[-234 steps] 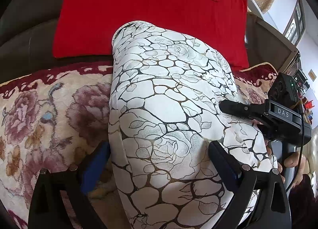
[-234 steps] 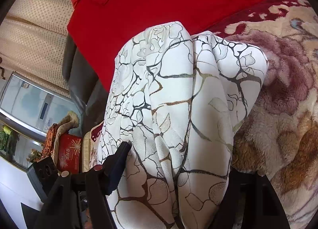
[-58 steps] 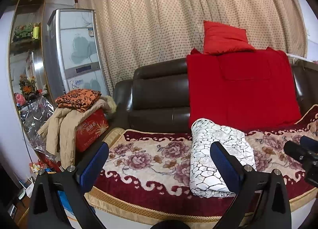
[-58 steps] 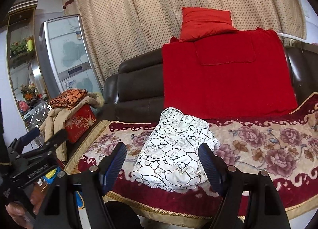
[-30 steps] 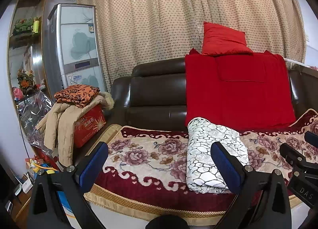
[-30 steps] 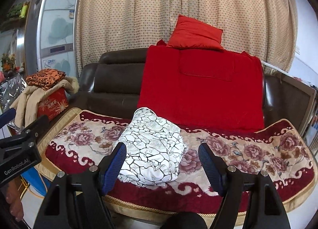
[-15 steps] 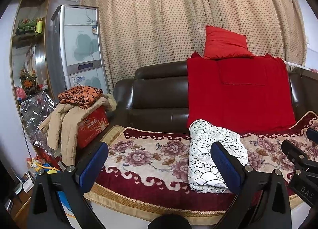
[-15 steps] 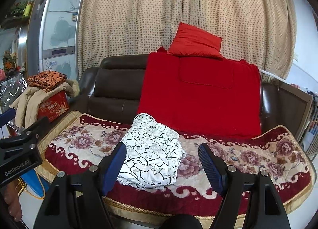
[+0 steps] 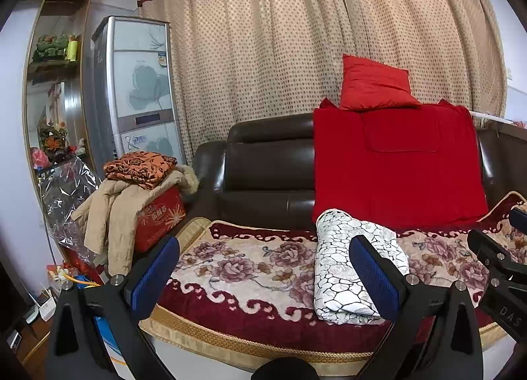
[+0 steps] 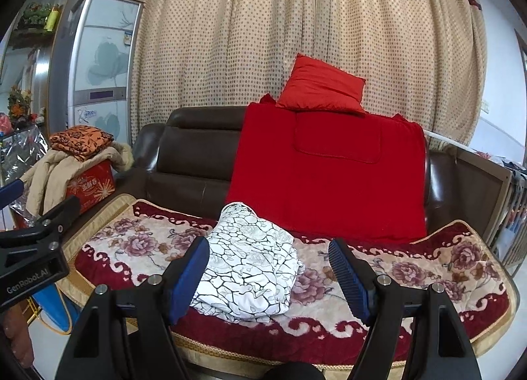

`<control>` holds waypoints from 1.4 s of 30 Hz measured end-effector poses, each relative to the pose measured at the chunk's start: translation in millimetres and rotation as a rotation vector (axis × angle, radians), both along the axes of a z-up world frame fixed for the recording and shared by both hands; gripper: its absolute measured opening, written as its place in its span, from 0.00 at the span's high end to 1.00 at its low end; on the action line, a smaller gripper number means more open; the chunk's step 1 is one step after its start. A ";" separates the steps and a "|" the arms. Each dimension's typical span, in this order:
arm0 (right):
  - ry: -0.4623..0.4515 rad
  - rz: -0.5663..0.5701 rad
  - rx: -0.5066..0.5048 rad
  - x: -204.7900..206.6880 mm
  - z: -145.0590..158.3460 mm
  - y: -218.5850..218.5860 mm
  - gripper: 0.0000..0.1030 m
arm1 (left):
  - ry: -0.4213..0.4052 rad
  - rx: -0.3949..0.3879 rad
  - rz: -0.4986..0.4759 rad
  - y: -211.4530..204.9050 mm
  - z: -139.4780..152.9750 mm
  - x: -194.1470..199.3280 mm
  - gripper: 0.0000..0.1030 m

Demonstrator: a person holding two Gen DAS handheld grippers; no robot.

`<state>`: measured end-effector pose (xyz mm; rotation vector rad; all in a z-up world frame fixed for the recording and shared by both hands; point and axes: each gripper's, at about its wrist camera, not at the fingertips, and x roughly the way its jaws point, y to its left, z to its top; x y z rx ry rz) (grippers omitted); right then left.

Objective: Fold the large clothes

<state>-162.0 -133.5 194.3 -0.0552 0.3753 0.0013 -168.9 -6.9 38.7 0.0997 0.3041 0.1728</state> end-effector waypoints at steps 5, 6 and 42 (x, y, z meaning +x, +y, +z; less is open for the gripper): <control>0.000 0.014 0.011 -6.7 3.8 1.9 0.24 | -0.013 -0.004 0.009 2.6 3.6 -6.6 0.01; -0.001 0.015 0.012 -8.1 4.6 2.2 0.24 | -0.015 -0.005 0.011 3.1 4.2 -7.5 0.01; 0.005 -0.021 0.064 -26.9 8.3 -19.6 0.24 | -0.037 0.021 -0.044 -16.1 11.7 -22.7 0.01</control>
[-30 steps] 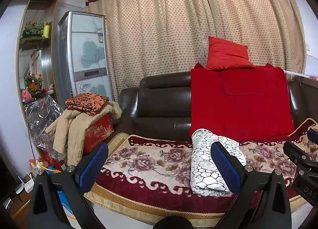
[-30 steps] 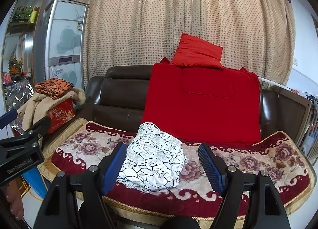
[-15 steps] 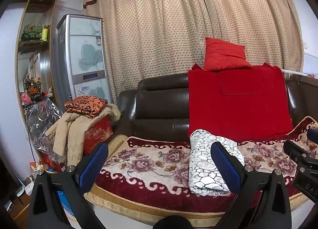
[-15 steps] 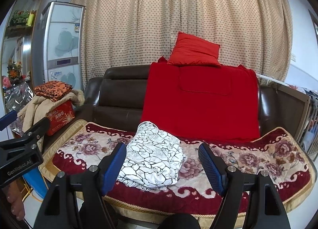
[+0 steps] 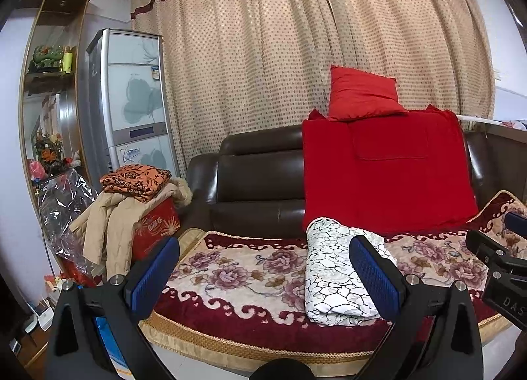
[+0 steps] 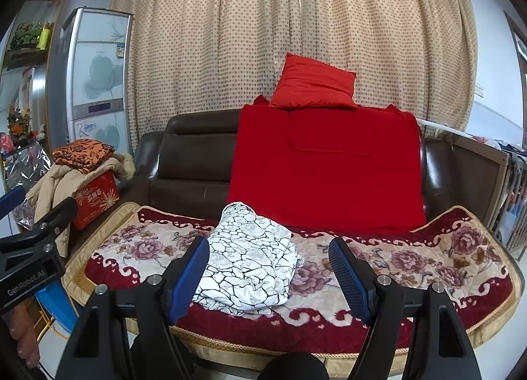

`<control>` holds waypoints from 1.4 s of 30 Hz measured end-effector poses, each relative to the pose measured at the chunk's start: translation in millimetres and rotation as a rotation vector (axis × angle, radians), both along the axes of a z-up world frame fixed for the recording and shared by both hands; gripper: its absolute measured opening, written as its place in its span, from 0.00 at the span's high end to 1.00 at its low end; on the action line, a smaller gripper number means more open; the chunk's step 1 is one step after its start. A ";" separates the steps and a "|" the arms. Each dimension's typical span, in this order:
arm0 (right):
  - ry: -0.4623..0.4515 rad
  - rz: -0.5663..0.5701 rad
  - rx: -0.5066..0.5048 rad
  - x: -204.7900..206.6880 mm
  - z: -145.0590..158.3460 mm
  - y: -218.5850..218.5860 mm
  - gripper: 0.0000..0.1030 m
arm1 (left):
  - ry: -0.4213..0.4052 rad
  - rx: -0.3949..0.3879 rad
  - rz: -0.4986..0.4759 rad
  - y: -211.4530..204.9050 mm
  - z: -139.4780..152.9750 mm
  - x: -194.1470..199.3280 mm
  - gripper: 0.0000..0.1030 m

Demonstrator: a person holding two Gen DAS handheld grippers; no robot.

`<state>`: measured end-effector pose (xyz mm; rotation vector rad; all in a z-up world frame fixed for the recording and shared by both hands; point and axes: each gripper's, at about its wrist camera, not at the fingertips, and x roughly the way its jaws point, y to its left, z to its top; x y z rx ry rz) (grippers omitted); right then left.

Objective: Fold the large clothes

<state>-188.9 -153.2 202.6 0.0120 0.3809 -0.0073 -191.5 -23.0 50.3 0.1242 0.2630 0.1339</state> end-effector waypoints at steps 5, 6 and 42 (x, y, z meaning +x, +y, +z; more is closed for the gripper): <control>0.007 -0.005 -0.005 1.1 -1.9 0.2 0.24 | 0.003 -0.005 -0.016 -1.3 -1.1 1.0 0.01; 0.009 -0.006 -0.006 1.4 -2.3 0.1 0.24 | 0.006 -0.008 -0.021 -1.2 -1.4 1.6 0.01; 0.110 0.027 -0.015 58.3 -3.9 12.6 0.24 | 0.103 -0.047 -0.046 14.8 -13.5 57.1 0.01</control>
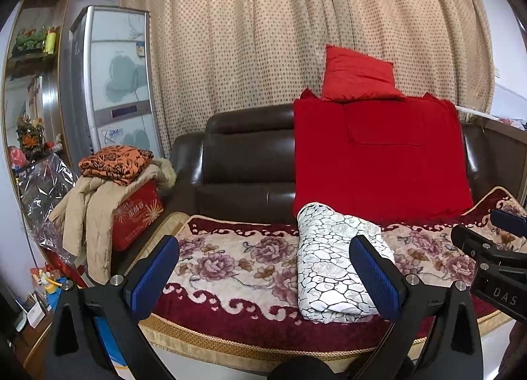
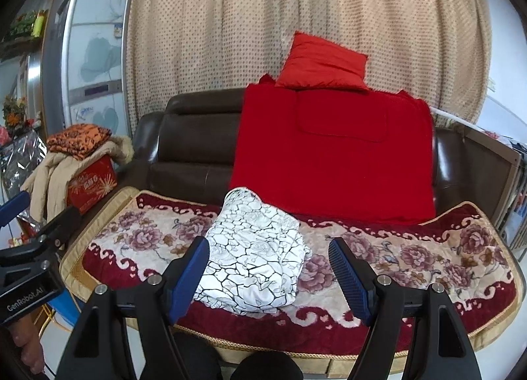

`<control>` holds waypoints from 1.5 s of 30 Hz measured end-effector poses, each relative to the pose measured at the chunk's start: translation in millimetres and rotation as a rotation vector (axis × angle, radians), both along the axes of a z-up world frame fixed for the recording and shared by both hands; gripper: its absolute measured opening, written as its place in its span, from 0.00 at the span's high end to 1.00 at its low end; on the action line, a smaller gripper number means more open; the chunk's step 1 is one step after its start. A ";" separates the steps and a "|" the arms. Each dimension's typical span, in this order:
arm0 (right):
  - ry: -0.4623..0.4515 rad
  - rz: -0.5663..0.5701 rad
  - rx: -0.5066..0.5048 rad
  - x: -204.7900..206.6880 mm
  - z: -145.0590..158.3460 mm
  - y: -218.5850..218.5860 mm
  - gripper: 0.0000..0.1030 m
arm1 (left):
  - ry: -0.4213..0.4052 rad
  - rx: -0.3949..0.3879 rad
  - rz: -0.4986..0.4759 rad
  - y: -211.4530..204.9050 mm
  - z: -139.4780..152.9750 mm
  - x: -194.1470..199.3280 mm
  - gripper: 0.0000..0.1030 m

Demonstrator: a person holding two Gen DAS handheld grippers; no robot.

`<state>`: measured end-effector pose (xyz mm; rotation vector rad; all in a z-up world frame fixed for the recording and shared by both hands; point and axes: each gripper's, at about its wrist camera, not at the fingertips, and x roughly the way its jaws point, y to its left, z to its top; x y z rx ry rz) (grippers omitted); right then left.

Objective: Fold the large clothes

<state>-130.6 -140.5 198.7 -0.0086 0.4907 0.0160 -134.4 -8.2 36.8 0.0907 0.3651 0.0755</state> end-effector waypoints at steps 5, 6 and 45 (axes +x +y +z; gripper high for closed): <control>0.028 0.014 0.004 24.5 -8.0 5.8 0.24 | 0.035 -0.003 0.004 3.1 -7.2 22.3 0.01; 0.031 0.015 0.007 28.3 -9.5 6.8 0.24 | 0.040 -0.003 0.008 4.1 -8.2 26.8 0.01; 0.195 0.054 0.014 123.2 -66.5 61.8 0.24 | 0.187 -0.074 0.032 55.8 -64.6 118.0 0.01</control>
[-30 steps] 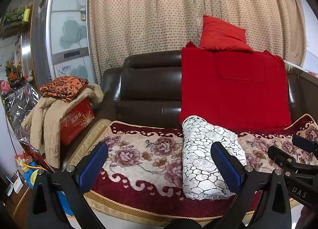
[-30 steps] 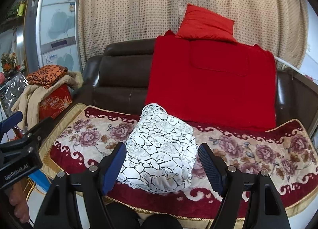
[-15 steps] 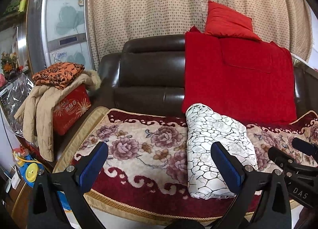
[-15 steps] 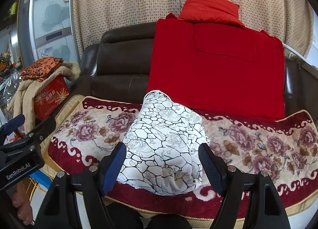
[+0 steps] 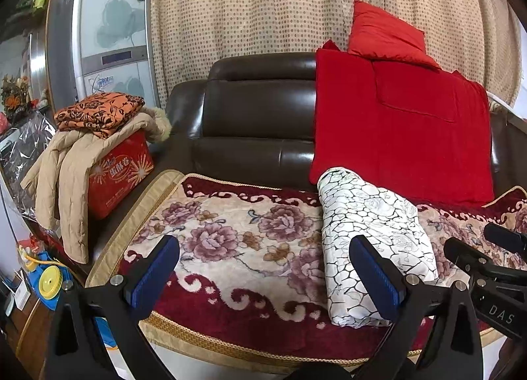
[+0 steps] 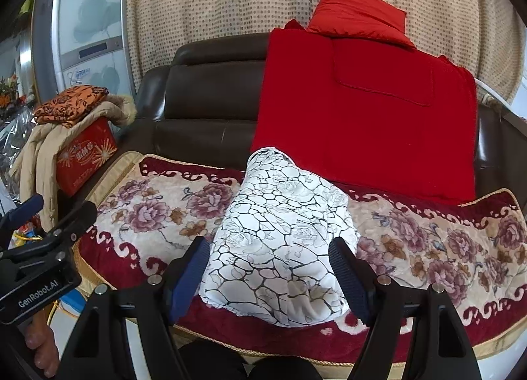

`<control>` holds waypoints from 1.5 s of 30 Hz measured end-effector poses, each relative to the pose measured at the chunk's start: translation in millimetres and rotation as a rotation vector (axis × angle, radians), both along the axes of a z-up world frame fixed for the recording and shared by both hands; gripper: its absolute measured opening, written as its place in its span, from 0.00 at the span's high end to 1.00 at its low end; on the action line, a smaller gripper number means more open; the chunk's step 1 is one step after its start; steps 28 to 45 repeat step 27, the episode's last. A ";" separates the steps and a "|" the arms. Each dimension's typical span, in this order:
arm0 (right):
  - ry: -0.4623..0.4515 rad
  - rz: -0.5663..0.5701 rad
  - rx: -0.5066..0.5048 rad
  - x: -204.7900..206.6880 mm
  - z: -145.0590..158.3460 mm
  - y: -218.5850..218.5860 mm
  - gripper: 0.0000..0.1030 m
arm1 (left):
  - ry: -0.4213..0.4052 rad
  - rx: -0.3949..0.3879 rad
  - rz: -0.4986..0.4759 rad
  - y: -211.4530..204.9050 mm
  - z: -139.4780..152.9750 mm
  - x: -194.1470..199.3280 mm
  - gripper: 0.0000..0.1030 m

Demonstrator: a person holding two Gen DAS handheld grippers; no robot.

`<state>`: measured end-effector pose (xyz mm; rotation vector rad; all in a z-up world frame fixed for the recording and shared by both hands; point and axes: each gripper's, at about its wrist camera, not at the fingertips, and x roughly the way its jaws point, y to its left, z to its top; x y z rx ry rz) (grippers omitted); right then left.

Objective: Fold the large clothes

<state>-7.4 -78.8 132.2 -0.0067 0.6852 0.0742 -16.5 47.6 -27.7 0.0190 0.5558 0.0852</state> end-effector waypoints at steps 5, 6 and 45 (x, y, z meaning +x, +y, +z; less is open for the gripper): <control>0.017 0.023 0.006 13.0 -6.8 10.4 0.24 | 0.003 0.000 0.015 6.2 -2.9 8.5 0.01; 0.022 0.026 0.007 15.0 -8.7 11.8 0.24 | 0.005 -0.002 0.015 6.6 -3.5 9.8 0.01; 0.075 -0.041 0.093 68.7 -47.6 -42.2 0.24 | 0.104 0.019 -0.007 -15.2 -40.6 76.5 0.01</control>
